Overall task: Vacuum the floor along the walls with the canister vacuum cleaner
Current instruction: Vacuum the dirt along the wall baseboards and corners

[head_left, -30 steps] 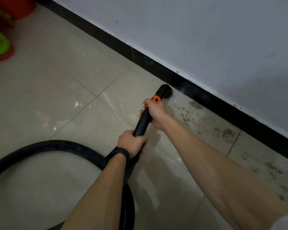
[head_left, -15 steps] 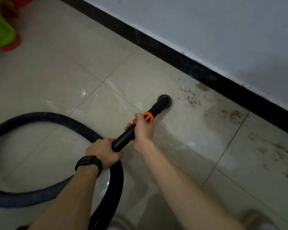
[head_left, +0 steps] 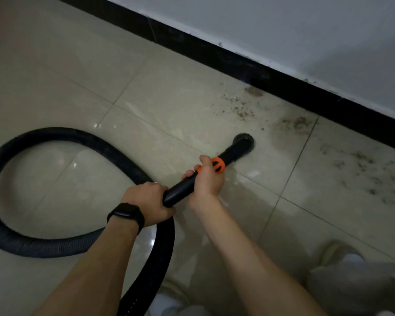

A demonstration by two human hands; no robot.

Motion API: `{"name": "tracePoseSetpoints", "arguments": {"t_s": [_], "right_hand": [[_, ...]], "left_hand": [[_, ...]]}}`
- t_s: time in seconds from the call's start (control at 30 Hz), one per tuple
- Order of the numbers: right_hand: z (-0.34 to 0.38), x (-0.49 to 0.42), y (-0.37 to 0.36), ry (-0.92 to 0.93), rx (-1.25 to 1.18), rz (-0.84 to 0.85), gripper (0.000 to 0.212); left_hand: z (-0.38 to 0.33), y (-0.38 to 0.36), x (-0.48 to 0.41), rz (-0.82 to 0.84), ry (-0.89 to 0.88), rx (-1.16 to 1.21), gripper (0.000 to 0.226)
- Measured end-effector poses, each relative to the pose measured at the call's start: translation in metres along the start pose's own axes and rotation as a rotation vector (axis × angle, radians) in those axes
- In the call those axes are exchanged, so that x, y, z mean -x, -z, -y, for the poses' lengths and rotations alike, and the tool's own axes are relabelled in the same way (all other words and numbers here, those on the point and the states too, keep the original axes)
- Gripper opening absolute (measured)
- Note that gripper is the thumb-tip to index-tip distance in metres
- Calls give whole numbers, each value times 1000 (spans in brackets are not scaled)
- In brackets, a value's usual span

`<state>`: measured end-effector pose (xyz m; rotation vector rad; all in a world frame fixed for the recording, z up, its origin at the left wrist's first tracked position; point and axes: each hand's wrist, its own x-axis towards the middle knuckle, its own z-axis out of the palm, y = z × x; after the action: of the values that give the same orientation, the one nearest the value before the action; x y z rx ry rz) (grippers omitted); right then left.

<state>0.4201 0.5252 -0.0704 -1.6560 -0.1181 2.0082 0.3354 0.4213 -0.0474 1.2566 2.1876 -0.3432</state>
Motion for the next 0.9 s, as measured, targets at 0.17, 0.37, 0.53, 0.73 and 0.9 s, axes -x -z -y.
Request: {"name": "tracePoseSetpoints", "arguments": {"t_s": [0.17, 0.37, 0.53, 0.73, 0.9], "right_hand": [[6, -3, -26, -65, 132, 147, 19], [8, -13, -41, -75, 170, 237, 17], [20, -25, -53, -46, 137, 234, 20], [47, -38, -70, -30, 73, 236, 20], [65, -52, -81, -18, 84, 235, 17]], "left_hand": [[6, 1, -1, -27, 56, 83, 30], [6, 3, -9, -62, 117, 144, 31], [2, 8, -22, -132, 155, 219, 25], [-9, 19, -43, -252, 176, 344, 19], [-20, 24, -58, -299, 175, 410, 20]]}}
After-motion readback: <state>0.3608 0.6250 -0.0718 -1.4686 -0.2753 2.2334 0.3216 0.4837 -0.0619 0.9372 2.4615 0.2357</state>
